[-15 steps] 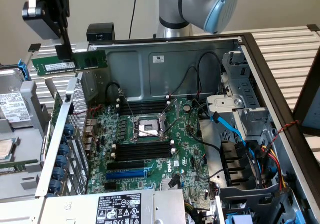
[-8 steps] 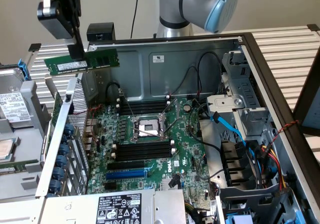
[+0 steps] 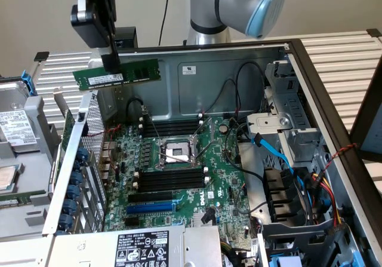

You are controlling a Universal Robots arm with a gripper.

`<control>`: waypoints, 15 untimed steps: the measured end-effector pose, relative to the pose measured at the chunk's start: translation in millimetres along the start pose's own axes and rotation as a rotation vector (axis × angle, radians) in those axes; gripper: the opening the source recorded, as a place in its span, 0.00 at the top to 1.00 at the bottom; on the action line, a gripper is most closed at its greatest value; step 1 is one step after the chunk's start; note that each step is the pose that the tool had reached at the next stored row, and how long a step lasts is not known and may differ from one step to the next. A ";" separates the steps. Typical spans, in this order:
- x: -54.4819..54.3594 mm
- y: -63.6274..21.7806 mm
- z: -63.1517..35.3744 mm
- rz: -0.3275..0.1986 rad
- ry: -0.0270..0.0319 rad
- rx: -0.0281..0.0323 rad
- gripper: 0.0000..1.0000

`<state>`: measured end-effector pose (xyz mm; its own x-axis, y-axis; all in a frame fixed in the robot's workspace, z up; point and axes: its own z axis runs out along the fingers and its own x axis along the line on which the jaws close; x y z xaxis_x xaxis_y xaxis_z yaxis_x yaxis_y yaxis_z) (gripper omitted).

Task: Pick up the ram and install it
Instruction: 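Pick up the ram and move it above insertion slot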

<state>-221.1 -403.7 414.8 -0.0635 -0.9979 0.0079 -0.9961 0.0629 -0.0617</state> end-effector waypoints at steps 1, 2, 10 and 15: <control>-0.7 -2.4 0.9 0.000 0.0000 -0.0001 0.88; -1.4 -5.1 2.0 0.001 0.0001 0.0000 0.88; -4.7 -14.3 4.5 0.005 0.0003 -0.0001 0.88; -4.8 -15.7 4.5 0.005 0.0011 -0.0129 0.88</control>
<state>-204.9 -399.9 411.2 -0.0681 -0.9976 0.0086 -0.9965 0.0676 -0.0489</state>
